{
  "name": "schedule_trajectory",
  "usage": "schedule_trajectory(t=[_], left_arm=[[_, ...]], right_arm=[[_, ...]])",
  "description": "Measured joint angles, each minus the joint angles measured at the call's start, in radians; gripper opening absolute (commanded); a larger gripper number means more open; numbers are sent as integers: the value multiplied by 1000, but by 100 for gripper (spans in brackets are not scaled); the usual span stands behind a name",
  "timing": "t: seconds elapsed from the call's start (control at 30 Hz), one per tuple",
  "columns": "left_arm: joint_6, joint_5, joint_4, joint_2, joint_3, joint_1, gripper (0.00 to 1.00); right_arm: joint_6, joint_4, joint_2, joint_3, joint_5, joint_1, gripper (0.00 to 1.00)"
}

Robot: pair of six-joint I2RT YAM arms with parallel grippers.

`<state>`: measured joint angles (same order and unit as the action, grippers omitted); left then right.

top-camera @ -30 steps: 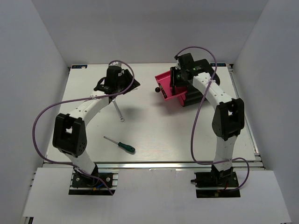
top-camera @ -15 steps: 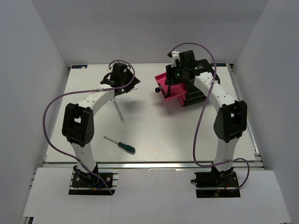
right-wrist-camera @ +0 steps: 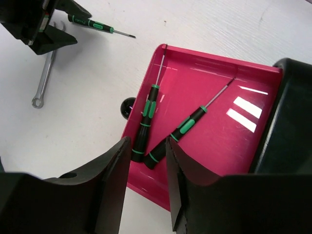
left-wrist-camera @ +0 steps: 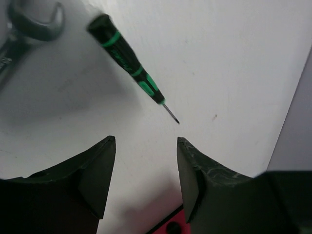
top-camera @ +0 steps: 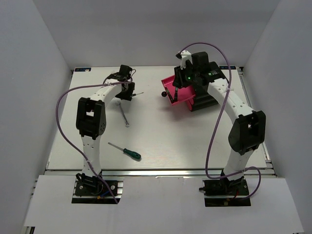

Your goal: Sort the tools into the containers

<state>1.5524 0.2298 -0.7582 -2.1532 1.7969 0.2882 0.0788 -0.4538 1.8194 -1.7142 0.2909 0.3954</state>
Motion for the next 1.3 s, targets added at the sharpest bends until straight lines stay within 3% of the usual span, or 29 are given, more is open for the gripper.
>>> schedule_trajectory(t=[0.23,0.6,0.8,0.93,0.97,1.13,1.3], left_arm=[[186,10,-100,-77,81,-34,68],[294,0,-198,-226,245,-87,65],[333,-27,-230,-233,247,-113,49],[340,-63,-258,-248,266,-125,33],[340,-70,-258,-248,262,-127,25],[323,-118,-169,-202,164,-136,4],[219,-144,-81,-190,141,-137,0]], right_arm=[[-18,26,-25,42,-1,-33,41],[-38,39,-59,77,-17,-68,42],[-47,50,-91,93,-26,-73,42],[-52,62,-103,95,-27,-76,42],[-53,62,-106,95,-27,-76,42],[-60,70,-121,103,-27,-80,42],[-58,69,-147,130,-23,-87,44]])
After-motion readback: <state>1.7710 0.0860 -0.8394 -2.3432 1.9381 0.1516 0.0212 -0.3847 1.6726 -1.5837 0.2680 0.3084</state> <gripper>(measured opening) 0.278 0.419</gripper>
